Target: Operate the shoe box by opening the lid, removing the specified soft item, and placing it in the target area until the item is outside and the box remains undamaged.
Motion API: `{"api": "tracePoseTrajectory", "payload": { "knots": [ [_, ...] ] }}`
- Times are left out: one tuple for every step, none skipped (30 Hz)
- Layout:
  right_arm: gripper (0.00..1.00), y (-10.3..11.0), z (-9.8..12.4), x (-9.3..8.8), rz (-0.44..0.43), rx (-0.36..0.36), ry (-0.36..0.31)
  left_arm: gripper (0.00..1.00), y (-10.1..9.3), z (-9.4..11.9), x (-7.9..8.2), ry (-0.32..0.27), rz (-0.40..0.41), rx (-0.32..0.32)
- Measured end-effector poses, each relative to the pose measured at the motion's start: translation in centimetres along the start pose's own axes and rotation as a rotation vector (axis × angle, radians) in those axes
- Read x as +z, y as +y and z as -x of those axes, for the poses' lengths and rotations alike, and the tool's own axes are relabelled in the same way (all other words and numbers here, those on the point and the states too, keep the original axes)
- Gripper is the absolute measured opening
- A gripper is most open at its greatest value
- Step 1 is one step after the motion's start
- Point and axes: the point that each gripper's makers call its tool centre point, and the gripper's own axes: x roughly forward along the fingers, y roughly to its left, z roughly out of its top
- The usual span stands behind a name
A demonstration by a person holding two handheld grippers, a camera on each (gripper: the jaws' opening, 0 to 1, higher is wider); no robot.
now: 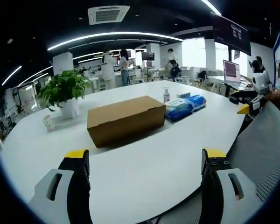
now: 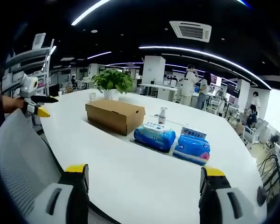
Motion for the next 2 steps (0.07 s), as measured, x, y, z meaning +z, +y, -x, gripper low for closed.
{"api": "tracePoseTrajectory", "payload": {
  "knots": [
    [0.99, -0.04, 0.01, -0.03, 0.002, -0.003, 0.002, 0.99, 0.01, 0.02, -0.06, 0.001, 0.002, 0.000],
    [0.99, -0.09, 0.01, -0.04, 0.003, -0.006, 0.002, 0.99, 0.00, 0.05, -0.11, -0.001, 0.010, -0.001]
  ]
}}
